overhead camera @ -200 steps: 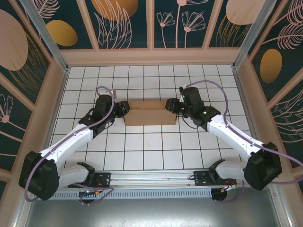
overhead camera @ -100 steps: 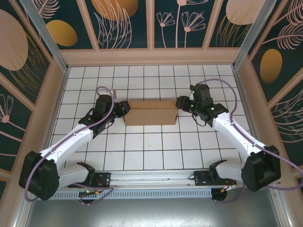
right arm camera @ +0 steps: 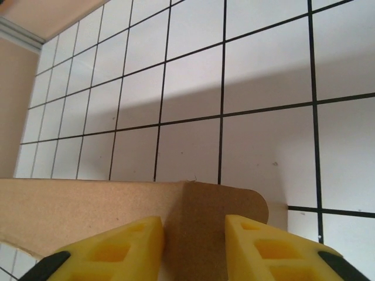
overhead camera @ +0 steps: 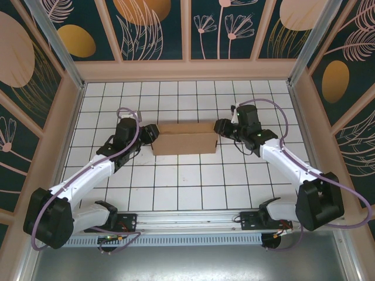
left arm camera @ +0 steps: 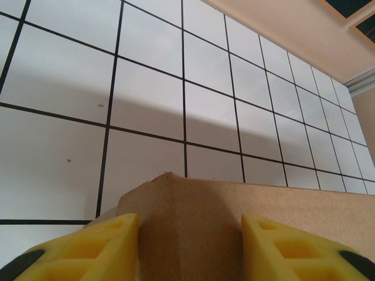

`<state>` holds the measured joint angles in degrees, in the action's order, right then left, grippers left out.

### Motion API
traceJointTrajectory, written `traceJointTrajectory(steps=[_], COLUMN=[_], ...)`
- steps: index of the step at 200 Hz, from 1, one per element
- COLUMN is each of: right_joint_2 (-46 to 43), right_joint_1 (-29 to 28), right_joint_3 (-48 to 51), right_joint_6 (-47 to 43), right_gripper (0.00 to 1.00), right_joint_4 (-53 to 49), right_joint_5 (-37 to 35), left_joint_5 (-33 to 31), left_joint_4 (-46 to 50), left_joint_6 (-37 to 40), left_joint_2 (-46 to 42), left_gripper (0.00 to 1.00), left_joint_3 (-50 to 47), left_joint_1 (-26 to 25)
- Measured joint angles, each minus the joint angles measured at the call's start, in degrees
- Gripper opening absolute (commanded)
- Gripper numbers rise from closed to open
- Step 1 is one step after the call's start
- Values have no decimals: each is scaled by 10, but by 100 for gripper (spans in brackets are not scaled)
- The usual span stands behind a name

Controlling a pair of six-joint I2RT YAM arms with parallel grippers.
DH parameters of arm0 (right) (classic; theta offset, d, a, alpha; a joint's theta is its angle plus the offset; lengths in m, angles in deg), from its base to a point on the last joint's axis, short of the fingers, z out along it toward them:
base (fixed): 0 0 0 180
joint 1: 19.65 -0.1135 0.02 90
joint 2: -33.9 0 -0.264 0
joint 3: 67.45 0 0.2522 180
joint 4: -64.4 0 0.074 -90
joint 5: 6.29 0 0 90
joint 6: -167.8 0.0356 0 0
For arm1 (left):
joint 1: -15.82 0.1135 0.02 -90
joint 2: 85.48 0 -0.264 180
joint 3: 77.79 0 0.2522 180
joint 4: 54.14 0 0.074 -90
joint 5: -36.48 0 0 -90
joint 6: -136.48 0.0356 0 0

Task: Fold the paper box

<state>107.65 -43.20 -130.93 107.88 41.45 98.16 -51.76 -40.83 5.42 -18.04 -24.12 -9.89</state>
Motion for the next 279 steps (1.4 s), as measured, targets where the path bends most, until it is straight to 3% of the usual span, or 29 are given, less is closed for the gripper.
traceJointTrajectory(steps=[13,38,66,92,103,127,140,152,171,193,255,279], right_joint_2=[0,-4,-6,-6,-6,-10,-25,-52,-120,-164,-108,-59], right_joint_1=[8,23,35,35,35,36,37,36,34,33,72,83], right_joint_3=[0,-2,-37,-79,-96,-133,-137,-122,-60,-27,-25,-28], right_joint_6=[1,-4,-27,-52,-66,-116,-157,-212,-314,-433,-755,-829], right_gripper=[46,52,62,64,61,52,42,38,39,40,46,46], right_joint_4=[-3,-22,-56,-76,-86,-104,-96,-72,-7,24,18,-21], right_joint_5=[14,33,38,32,25,-4,-5,4,27,59,144,160], left_joint_5=[4,0,-19,-33,-47,-80,-85,-80,-53,6,56,123], left_joint_4=[7,56,101,125,137,160,154,143,105,97,123,144], left_joint_6=[-1,17,40,63,78,135,188,243,340,421,657,723], left_joint_2=[-3,-10,-18,-18,-18,-19,-31,-52,-94,-130,-142,-146], left_gripper=[64,76,80,85,85,75,67,57,70,68,86,87], left_joint_3=[1,24,73,115,133,173,180,175,153,141,104,69], left_joint_1=[-1,-5,-5,-5,-5,-5,-5,-5,-6,-6,-3,48])
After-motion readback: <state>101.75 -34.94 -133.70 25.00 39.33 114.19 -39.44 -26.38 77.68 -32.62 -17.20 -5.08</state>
